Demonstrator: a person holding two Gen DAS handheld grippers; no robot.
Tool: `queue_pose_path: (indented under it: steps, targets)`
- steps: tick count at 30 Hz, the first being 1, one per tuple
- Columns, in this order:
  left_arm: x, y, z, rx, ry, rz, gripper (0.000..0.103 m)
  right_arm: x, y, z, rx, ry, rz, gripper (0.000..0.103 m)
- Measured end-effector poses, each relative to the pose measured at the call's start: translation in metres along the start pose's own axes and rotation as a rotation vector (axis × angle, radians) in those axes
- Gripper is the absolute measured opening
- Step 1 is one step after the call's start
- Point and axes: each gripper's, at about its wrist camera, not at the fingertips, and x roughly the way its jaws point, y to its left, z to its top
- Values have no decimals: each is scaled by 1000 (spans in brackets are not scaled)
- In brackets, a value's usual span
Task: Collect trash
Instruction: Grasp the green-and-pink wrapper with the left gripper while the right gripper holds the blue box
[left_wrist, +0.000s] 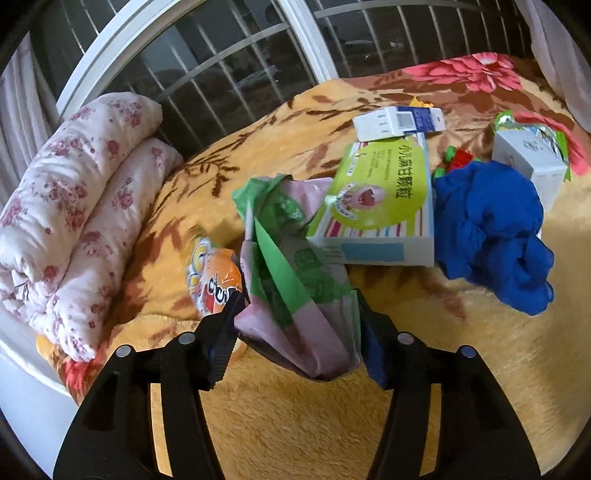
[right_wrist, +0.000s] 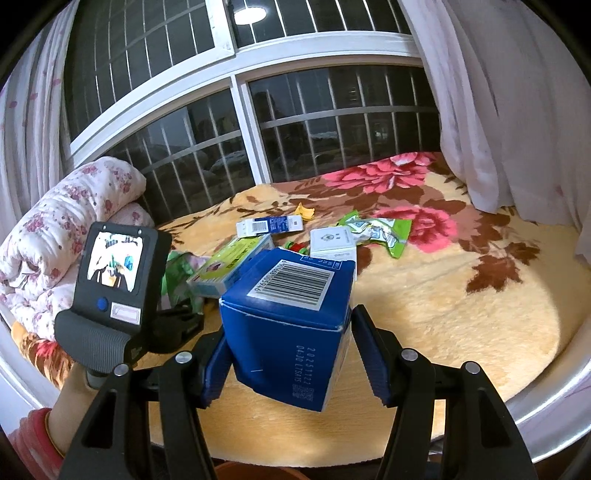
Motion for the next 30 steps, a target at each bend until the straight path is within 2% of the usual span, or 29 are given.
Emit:
queue_pose_path:
  steps: [4, 9, 13, 16, 17, 23, 24, 30]
  targets:
    - [-3, -2, -3, -10, 1, -7, 57, -3, 0, 1, -3, -6, -5, 60]
    - [-11, 2, -6, -47, -18, -61, 52, -6, 0, 2, -6, -14, -8, 60]
    - [-18, 10, -8, -82, -37, -110, 40, -11, 1, 4, -10, -25, -7, 61]
    - [-28, 19, -10, -117, -61, -170, 25, -15, 2, 6, -17, -33, -9, 61]
    - [-30, 21, -10, -126, -66, -191, 23, -15, 3, 6, -20, -34, -10, 61]
    - [-47, 46, -9, -188, -82, -344, 18, -19, 7, 7, -37, -40, -16, 61]
    - [-51, 55, -8, -206, -89, -388, 18, -21, 8, 8, -40, -41, -18, 61]
    - [-67, 99, -4, -255, -95, -528, 13, -25, 13, 10, -52, -49, -19, 61]
